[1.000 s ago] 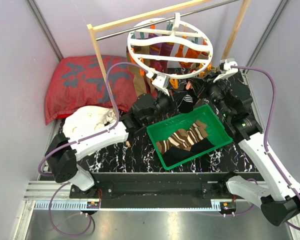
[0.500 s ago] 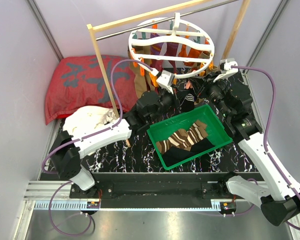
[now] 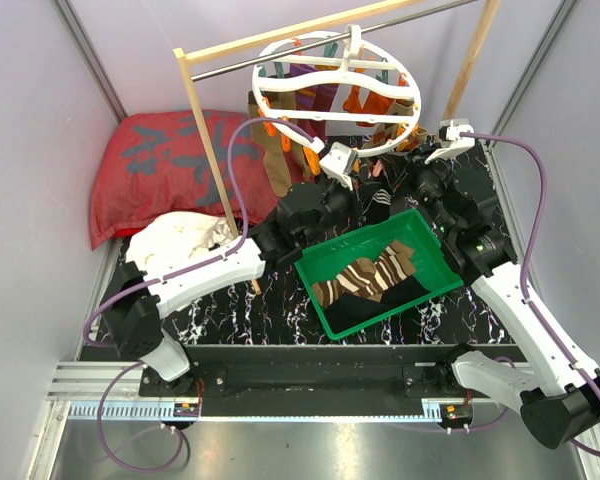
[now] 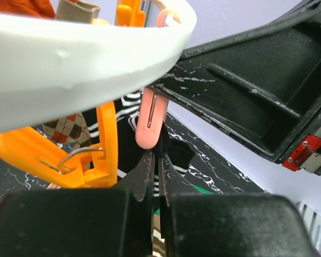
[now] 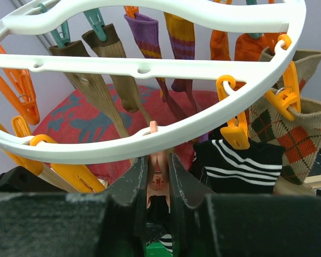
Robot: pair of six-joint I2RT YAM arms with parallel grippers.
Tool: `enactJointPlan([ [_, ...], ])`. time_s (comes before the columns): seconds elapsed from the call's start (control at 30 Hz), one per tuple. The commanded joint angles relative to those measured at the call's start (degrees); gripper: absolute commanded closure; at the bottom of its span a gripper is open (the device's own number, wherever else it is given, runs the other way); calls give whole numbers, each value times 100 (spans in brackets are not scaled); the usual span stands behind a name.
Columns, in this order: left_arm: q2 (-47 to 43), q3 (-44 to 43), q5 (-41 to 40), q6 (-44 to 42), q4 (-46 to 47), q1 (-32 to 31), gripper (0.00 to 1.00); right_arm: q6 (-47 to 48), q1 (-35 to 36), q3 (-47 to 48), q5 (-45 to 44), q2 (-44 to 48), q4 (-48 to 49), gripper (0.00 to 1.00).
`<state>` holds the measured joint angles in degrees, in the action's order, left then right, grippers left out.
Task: Clip the socks to the hanger
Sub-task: Clamp the sock onto the hanger.
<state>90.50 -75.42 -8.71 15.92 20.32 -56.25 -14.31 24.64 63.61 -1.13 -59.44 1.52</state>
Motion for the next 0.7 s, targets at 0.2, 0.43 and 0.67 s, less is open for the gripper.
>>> enactJointPlan([
  [0.2, 47, -368, -289, -248, 166, -44, 100, -72, 5, -77, -204, 2, -2, 74],
  [0.43, 135, -465, -316, -291, 166, -44, 100, -151, 5, -16, -90, 3, -64, 52],
  [0.67, -23, -263, -228, -291, 262, -44, 81, -143, 5, 28, -221, 47, -47, 39],
])
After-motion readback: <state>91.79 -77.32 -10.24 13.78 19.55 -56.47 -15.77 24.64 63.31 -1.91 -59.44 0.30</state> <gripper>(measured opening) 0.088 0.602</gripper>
